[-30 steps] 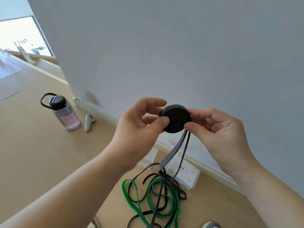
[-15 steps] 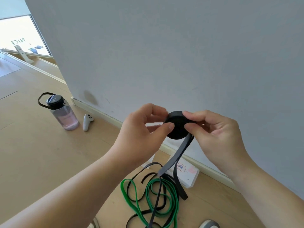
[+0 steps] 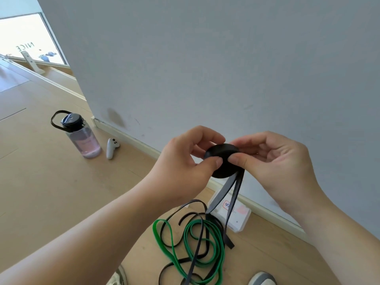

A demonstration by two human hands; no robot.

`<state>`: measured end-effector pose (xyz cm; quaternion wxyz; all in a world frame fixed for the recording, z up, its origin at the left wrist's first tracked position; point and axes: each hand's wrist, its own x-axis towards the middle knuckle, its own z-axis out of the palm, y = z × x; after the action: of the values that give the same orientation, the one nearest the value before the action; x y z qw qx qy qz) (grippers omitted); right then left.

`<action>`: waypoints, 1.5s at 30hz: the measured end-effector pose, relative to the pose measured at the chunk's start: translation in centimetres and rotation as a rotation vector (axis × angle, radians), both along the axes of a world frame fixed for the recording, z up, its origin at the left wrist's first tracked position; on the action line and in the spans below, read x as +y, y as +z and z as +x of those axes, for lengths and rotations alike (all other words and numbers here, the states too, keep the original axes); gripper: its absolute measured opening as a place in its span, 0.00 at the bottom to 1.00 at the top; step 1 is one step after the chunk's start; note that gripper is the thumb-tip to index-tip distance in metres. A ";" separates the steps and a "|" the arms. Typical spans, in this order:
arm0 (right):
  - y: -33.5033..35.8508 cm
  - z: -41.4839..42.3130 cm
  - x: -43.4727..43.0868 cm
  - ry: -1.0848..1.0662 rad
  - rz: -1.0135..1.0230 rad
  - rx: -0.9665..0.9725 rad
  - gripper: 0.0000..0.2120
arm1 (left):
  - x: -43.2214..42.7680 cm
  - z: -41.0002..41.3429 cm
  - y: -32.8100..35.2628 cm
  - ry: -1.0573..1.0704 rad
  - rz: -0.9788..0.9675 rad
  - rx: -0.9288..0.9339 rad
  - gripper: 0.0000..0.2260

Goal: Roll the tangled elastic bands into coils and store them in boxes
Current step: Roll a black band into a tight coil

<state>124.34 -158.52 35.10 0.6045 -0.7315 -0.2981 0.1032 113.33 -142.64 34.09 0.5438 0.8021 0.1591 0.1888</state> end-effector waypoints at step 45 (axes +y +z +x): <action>-0.9 0.0 0.0 0.093 -0.147 -0.563 0.14 | -0.2 0.0 -1.0 -0.051 0.289 -0.058 0.19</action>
<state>124.38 -158.51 34.21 0.4382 -0.7588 -0.4788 -0.0549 113.34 -142.81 33.10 0.4316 0.8700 0.0938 0.2190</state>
